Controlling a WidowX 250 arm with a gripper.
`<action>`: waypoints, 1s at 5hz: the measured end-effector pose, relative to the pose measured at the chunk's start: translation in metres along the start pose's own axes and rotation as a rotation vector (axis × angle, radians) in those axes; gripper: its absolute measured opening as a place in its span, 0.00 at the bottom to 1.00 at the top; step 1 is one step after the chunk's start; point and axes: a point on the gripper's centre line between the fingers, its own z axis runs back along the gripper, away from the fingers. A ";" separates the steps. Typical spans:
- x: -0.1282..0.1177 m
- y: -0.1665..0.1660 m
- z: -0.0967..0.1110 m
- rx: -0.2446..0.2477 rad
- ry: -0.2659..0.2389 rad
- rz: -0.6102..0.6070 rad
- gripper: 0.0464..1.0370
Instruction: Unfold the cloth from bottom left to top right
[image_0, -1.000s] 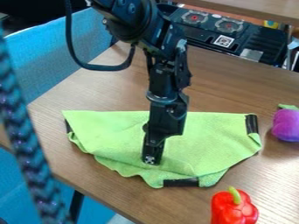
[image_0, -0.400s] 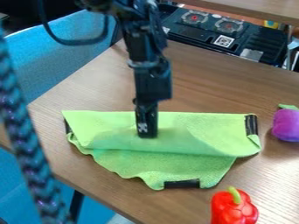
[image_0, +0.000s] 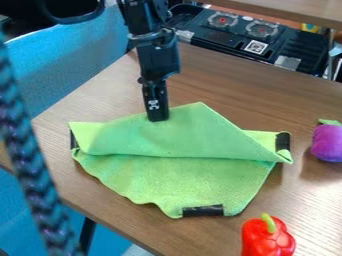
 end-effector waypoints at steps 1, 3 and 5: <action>-0.001 0.019 0.004 0.012 -0.007 0.061 0.00; -0.006 0.064 0.006 0.005 -0.019 0.224 0.00; -0.016 0.100 0.015 0.017 -0.043 0.340 0.00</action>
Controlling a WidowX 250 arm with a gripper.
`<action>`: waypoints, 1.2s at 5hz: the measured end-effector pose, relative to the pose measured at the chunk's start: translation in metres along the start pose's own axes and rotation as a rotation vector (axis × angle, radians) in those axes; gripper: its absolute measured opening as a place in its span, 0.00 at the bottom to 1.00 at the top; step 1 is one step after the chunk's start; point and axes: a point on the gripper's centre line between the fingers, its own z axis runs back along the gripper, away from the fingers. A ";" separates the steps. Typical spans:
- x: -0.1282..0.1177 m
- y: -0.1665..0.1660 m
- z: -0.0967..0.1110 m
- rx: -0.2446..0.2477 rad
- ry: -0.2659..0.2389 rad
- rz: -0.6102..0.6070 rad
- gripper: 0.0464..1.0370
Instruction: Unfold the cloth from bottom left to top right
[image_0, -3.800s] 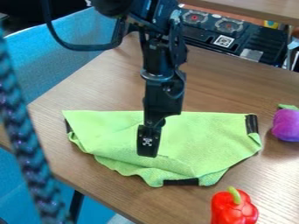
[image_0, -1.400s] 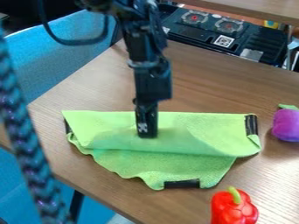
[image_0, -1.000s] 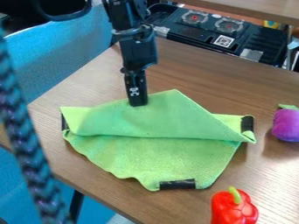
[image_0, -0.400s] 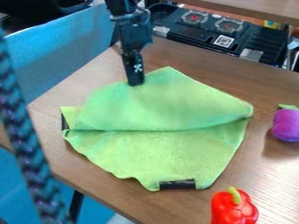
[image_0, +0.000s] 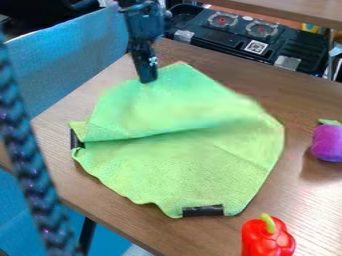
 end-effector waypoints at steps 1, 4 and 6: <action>0.003 0.014 -0.005 0.002 0.008 0.028 0.00; 0.005 0.049 0.001 0.118 0.071 0.015 0.00; 0.022 0.063 0.014 0.116 0.057 0.007 0.00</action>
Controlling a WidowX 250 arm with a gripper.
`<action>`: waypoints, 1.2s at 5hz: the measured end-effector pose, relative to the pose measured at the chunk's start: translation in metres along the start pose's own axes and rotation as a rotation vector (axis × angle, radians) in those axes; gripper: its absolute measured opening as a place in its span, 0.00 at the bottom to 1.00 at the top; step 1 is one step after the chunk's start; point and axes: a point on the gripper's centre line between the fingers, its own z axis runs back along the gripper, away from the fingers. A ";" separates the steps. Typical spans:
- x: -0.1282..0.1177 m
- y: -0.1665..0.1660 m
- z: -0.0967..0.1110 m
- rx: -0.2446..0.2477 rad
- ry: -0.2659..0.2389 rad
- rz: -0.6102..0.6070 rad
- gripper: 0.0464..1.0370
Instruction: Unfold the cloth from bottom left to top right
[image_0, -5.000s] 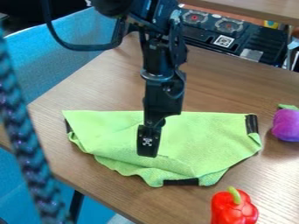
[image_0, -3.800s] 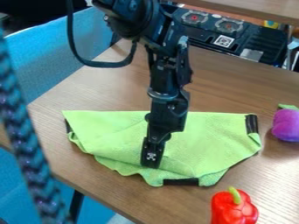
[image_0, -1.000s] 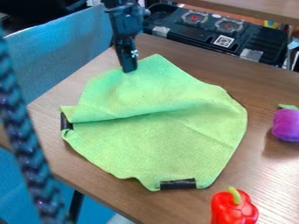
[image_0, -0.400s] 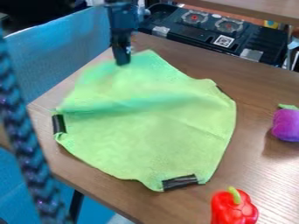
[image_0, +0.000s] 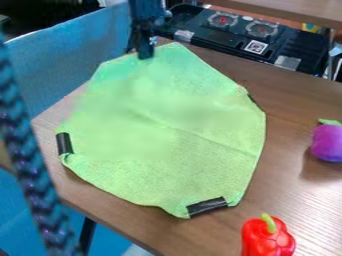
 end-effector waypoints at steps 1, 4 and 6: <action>0.001 0.005 -0.013 -0.016 0.012 -0.009 0.00; -0.012 0.002 -0.038 0.071 -0.090 -0.096 0.42; -0.015 0.002 -0.011 0.198 -0.123 -0.135 0.95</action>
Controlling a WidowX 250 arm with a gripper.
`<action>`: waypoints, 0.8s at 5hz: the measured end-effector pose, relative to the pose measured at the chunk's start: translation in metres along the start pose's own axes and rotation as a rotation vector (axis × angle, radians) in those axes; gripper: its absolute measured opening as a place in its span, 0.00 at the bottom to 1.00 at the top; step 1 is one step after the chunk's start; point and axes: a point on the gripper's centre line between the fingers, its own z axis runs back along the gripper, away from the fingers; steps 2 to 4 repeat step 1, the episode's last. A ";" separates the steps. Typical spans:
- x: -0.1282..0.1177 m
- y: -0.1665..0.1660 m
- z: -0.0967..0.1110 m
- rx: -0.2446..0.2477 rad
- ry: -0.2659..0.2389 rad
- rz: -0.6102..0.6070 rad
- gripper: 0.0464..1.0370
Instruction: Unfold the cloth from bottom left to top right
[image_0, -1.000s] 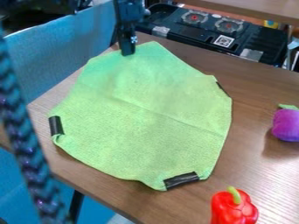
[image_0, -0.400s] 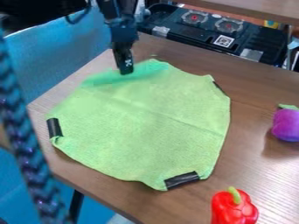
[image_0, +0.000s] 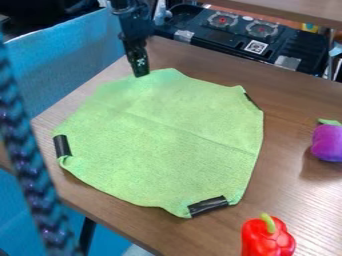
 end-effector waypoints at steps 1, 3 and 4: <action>-0.001 0.000 0.007 0.022 0.001 -0.008 0.96; -0.001 0.000 0.007 0.022 0.001 -0.008 0.96; -0.001 0.000 0.007 0.022 0.001 -0.008 0.96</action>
